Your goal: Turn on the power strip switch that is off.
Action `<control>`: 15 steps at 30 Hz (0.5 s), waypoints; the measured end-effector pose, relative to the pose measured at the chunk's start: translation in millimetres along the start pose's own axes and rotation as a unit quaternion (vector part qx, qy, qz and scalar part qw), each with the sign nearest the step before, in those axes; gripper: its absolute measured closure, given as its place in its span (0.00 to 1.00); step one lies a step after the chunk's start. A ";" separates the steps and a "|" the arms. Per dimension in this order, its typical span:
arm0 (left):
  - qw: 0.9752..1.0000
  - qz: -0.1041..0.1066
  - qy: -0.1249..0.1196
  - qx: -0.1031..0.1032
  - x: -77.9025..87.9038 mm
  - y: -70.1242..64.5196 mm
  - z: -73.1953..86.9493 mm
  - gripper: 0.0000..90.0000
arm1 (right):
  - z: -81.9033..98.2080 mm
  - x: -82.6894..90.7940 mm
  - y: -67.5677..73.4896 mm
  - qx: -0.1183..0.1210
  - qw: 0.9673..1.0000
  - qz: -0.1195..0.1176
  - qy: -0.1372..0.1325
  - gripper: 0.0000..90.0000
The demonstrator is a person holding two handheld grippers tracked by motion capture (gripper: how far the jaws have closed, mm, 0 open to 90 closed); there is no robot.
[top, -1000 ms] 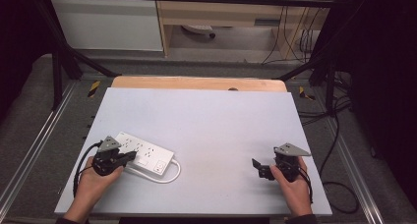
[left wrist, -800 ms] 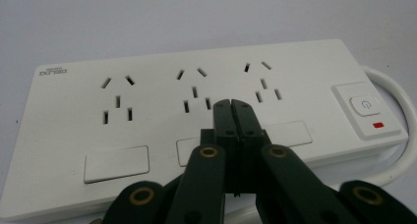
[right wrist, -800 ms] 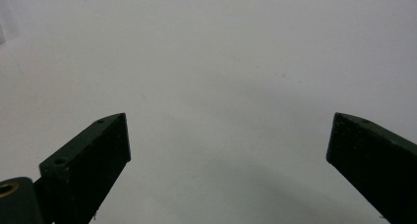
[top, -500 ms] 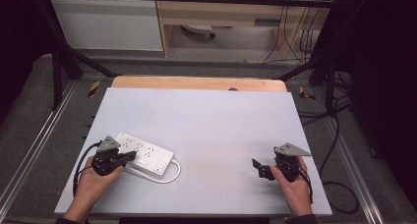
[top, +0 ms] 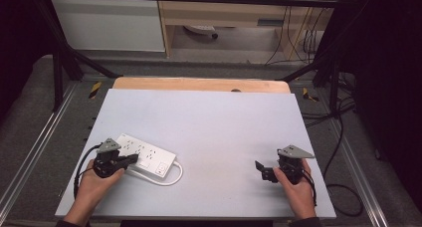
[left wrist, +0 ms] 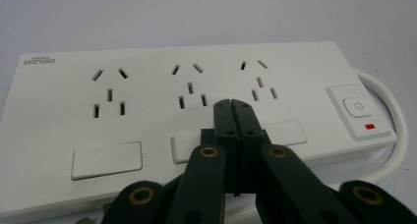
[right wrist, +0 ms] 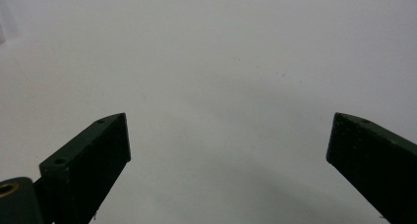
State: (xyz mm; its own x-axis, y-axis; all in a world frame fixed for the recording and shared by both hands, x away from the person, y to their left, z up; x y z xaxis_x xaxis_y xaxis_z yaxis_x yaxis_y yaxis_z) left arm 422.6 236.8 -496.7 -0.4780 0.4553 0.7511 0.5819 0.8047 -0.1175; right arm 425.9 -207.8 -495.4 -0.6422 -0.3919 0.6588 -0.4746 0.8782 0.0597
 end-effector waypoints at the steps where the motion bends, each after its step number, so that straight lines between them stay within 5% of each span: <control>1: 1.000 -0.002 0.000 -0.003 -0.1 -0.2 -0.1 1.00 | 0.0 0.0 0.0 0.000 1.000 0.000 0.000 0.04; 15: 1.000 -0.005 -0.002 -0.004 -0.8 -0.1 -0.8 1.00 | 0.1 0.4 -0.3 -0.001 1.000 0.000 0.000 0.04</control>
State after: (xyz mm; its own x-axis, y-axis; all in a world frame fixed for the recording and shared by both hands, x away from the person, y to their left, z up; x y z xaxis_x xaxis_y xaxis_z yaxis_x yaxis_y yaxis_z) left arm 423.5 236.0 -496.8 -0.4874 0.4485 0.7492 0.5822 0.8064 -0.1040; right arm 425.7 -208.2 -495.3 -0.6420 -0.3920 0.6590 -0.4741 0.8784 0.0606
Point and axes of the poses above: each handheld gripper's, and its own axes: x roughly backward along the jaws, z roughly out of its underside, y roughly to its left, the point moved 10 cm from there along -x, roughly forward along the jaws, and after that the axes turned 8 degrees about y, right-handed, at the moved point
